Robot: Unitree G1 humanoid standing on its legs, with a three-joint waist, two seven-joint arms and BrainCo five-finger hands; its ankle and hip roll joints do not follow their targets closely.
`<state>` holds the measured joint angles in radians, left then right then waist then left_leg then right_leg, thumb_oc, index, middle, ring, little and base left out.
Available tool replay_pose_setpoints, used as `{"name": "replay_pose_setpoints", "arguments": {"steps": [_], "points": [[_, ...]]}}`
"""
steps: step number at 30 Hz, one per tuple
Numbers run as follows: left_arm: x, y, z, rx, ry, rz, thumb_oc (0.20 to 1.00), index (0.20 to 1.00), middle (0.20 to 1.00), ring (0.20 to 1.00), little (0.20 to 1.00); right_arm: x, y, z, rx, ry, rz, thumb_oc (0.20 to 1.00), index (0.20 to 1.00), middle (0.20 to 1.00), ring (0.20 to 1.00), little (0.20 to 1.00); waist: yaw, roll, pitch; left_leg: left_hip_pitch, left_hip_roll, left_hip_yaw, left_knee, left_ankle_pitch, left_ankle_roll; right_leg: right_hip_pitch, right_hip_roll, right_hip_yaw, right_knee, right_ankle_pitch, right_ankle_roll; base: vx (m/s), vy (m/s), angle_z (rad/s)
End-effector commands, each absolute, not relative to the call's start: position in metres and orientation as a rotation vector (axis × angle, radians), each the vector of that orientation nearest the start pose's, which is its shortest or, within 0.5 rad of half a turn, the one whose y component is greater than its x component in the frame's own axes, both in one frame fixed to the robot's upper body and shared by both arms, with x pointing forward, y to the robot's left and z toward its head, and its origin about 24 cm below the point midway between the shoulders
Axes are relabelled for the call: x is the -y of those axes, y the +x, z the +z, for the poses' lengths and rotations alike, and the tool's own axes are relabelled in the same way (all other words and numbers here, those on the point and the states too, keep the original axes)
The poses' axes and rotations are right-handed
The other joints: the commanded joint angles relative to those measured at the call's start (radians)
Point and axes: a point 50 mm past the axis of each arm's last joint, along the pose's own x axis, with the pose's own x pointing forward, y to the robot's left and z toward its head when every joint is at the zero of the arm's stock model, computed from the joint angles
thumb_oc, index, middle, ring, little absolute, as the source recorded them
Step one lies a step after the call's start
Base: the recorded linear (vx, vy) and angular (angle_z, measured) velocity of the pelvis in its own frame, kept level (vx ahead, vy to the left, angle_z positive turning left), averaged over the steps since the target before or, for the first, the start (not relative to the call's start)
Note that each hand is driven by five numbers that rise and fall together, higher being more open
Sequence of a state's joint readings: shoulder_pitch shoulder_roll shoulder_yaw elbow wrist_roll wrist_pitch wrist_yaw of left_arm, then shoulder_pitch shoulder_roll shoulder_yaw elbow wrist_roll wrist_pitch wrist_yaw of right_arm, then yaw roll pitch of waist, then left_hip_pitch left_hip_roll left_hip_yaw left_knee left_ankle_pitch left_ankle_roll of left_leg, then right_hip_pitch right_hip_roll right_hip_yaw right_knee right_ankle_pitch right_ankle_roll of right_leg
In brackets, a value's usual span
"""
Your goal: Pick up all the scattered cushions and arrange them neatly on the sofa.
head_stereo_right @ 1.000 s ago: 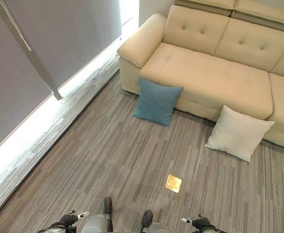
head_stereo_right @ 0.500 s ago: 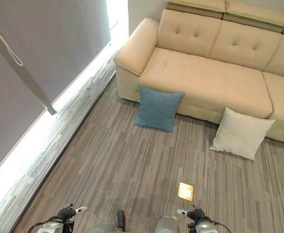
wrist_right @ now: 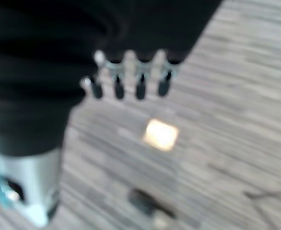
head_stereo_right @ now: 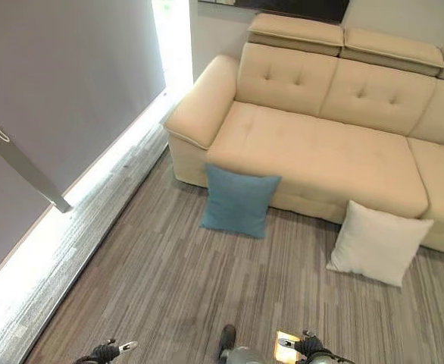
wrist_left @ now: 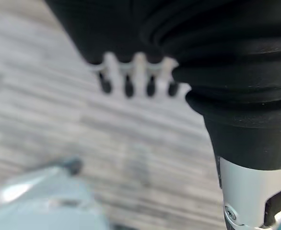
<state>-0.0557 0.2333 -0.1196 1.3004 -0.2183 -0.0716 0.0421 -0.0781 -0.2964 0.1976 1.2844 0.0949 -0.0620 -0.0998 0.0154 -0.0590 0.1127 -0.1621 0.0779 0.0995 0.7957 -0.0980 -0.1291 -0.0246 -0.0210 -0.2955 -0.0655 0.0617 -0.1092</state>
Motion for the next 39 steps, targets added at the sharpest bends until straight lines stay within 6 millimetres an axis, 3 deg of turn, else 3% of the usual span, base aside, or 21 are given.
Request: {"name": "replay_pose_setpoints", "arguments": {"steps": [1,4,5,7,10,13,15,17,20,23,24,25,27,29,31,33,35,37,38,39], "points": [[-0.244,0.130,-0.148,-1.082,0.168,0.204,1.000,1.000,1.000,1.000,1.000,0.270,0.126,-0.142,-1.107,-0.376,-0.208,1.000,1.000,1.000,1.000,1.000,-0.004,-0.018,0.108,-0.001,-0.031,0.039,-0.317,0.105,0.076,0.042,-0.033,0.039,0.058,-0.063,0.105,0.25,0.022,-0.23],[-0.243,0.129,-0.149,-1.085,0.177,0.198,1.000,1.000,1.000,1.000,1.000,0.270,0.127,-0.142,-1.108,-0.382,-0.202,1.000,1.000,1.000,1.000,1.000,0.005,-0.019,0.103,-0.006,-0.020,0.035,-0.444,0.090,0.087,0.062,-0.037,0.055,0.050,-0.082,0.122,0.24,0.072,-0.22],[-0.244,0.125,-0.150,-1.097,0.174,0.205,1.000,1.000,1.000,1.000,1.000,0.270,0.125,-0.142,-1.112,-0.397,-0.192,1.000,1.000,1.000,1.000,1.000,0.022,-0.005,0.095,-0.010,-0.026,-0.011,-0.620,0.120,0.085,0.088,-0.032,0.074,0.050,-0.109,0.130,0.46,0.183,-0.45],[-0.244,0.121,-0.152,-1.107,0.169,0.213,1.000,1.000,1.000,1.000,1.000,0.272,0.123,-0.142,-1.118,-0.407,-0.194,1.000,1.000,1.000,1.000,1.000,0.038,0.008,0.087,-0.025,-0.037,-0.077,-0.710,0.183,0.074,0.114,-0.027,0.098,0.063,-0.132,0.133,0.42,0.184,-0.41],[-0.244,0.114,-0.154,-1.135,0.175,0.201,1.000,1.000,1.000,1.000,1.000,0.270,0.121,-0.144,-1.127,-0.398,-0.187,1.000,1.000,1.000,1.000,1.000,0.035,0.008,0.071,0.011,-0.058,-0.061,-0.703,0.150,0.098,0.119,-0.067,0.103,0.137,-0.150,0.154,0.32,0.213,-0.53],[-0.245,0.112,-0.154,-1.143,0.181,0.203,1.000,1.000,1.000,1.000,1.000,0.266,0.132,-0.141,-1.090,-0.415,-0.161,1.000,1.000,1.000,1.000,1.000,0.047,0.020,0.077,0.064,-0.084,-0.015,-0.729,0.113,0.146,0.042,-0.135,0.093,0.300,-0.085,0.192,0.19,0.232,-0.40],[-0.250,0.118,-0.151,-1.119,0.184,0.214,1.000,1.000,1.000,1.000,1.000,0.263,0.143,-0.138,-1.051,-0.412,-0.154,1.000,1.000,1.000,1.000,1.000,0.035,0.032,0.094,0.097,-0.087,-0.007,-0.738,0.101,0.168,-0.017,-0.141,0.119,0.410,-0.044,0.193,0.20,0.189,-0.56],[-0.254,0.118,-0.150,-1.118,0.187,0.223,1.000,1.000,1.000,1.000,1.000,0.261,0.146,-0.137,-1.040,-0.410,-0.149,1.000,1.000,1.000,1.000,1.000,0.038,0.044,0.101,0.124,-0.089,0.010,-0.742,0.077,0.182,-0.057,-0.172,0.089,0.461,-0.032,0.190,0.20,0.147,0.06],[-0.258,0.121,-0.148,-1.105,0.187,0.240,1.000,1.000,1.000,1.000,1.000,0.260,0.152,-0.136,-1.027,-0.415,-0.134,1.000,1.000,1.000,1.000,1.000,0.024,0.051,0.102,0.185,-0.089,0.011,-0.777,0.057,0.178,-0.105,-0.124,0.101,0.381,-0.056,0.185,0.25,0.038,-0.22],[-0.261,0.121,-0.147,-1.102,0.184,0.259,1.000,1.000,1.000,1.000,1.000,0.259,0.154,-0.135,-1.024,-0.423,-0.123,1.000,1.000,1.000,1.000,1.000,0.011,0.040,0.102,0.258,-0.103,0.013,-0.810,0.023,0.167,-0.156,-0.079,0.073,0.193,-0.003,0.206,0.35,-0.077,-0.22],[-0.261,0.121,-0.147,-1.102,0.184,0.259,1.000,1.000,1.000,1.000,1.000,0.258,0.154,-0.135,-1.024,-0.423,-0.123,1.000,1.000,1.000,1.000,1.000,0.011,0.039,0.100,0.254,-0.103,0.013,-0.810,0.024,0.167,-0.158,-0.080,0.073,0.191,0.000,0.206,0.31,-0.093,-0.15],[-0.260,0.119,-0.148,-1.107,0.187,0.252,1.000,1.000,1.000,1.000,1.000,0.259,0.150,-0.137,-1.038,-0.421,-0.126,1.000,1.000,1.000,1.000,1.000,-0.003,0.040,0.101,0.268,-0.097,-0.005,-0.786,0.013,0.162,-0.162,-0.074,0.113,0.213,-0.006,0.210,0.36,-0.145,-0.15],[-0.257,0.116,-0.149,-1.115,0.187,0.238,1.000,1.000,1.000,1.000,1.000,0.259,0.145,-0.138,-1.047,-0.421,-0.120,1.000,1.000,1.000,1.000,1.000,-0.010,0.035,0.092,0.271,-0.093,-0.008,-0.759,0.012,0.151,-0.127,-0.053,0.138,0.187,-0.017,0.190,0.30,-0.143,0.51],[-0.254,0.116,-0.150,-1.117,0.181,0.227,1.000,1.000,1.000,1.000,1.000,0.261,0.141,-0.140,-1.061,-0.416,-0.126,1.000,1.000,1.000,1.000,1.000,-0.009,0.031,0.086,0.254,-0.082,-0.009,-0.684,0.033,0.120,-0.087,-0.046,0.117,0.164,-0.030,0.171,0.16,-0.155,0.45],[-0.252,0.122,-0.149,-1.101,0.182,0.215,1.000,1.000,1.000,1.000,1.000,0.264,0.137,-0.140,-1.062,-0.398,-0.151,1.000,1.000,1.000,1.000,1.000,-0.017,0.014,0.092,0.180,-0.052,0.001,-0.532,0.079,0.083,-0.056,-0.042,0.113,0.149,-0.039,0.143,0.13,-0.216,0.15],[-0.248,0.130,-0.147,-1.077,0.177,0.206,1.000,1.000,1.000,1.000,1.000,0.267,0.139,-0.138,-1.050,-0.393,-0.174,1.000,1.000,1.000,1.000,1.000,-0.006,0.000,0.119,0.096,-0.053,-0.019,-0.396,0.101,0.074,-0.031,-0.042,0.104,0.139,-0.052,0.120,0.09,-0.181,0.25],[-0.245,0.131,-0.148,-1.081,0.184,0.195,1.000,1.000,1.000,1.000,1.000,0.268,0.139,-0.137,-1.054,-0.386,-0.185,1.000,1.000,1.000,1.000,1.000,0.003,-0.005,0.115,0.045,-0.062,-0.027,-0.503,0.064,0.095,-0.006,-0.044,0.102,0.126,-0.084,0.124,0.19,-0.057,0.09],[-0.244,0.131,-0.148,-1.084,0.188,0.191,1.000,1.000,1.000,1.000,1.000,0.268,0.139,-0.138,-1.055,-0.385,-0.184,1.000,1.000,1.000,1.000,1.000,0.005,-0.002,0.109,0.044,-0.060,-0.025,-0.568,0.062,0.097,0.002,-0.042,0.104,0.119,-0.089,0.130,0.18,0.063,-0.03],[-0.245,0.124,-0.150,-1.102,0.192,0.190,1.000,1.000,1.000,1.000,1.000,0.268,0.135,-0.139,-1.066,-0.388,-0.177,1.000,1.000,1.000,1.000,1.000,0.015,0.015,0.103,0.064,-0.064,-0.038,-0.687,0.092,0.100,0.023,-0.031,0.108,0.129,-0.110,0.139,0.25,0.110,-0.13],[-0.247,0.121,-0.151,-1.114,0.202,0.194,1.000,1.000,1.000,1.000,1.000,0.268,0.133,-0.140,-1.077,-0.388,-0.181,1.000,1.000,1.000,1.000,1.000,0.012,0.017,0.098,0.064,-0.065,-0.037,-0.694,0.110,0.100,0.027,-0.035,0.102,0.133,-0.112,0.139,0.24,0.183,-0.05]]}}
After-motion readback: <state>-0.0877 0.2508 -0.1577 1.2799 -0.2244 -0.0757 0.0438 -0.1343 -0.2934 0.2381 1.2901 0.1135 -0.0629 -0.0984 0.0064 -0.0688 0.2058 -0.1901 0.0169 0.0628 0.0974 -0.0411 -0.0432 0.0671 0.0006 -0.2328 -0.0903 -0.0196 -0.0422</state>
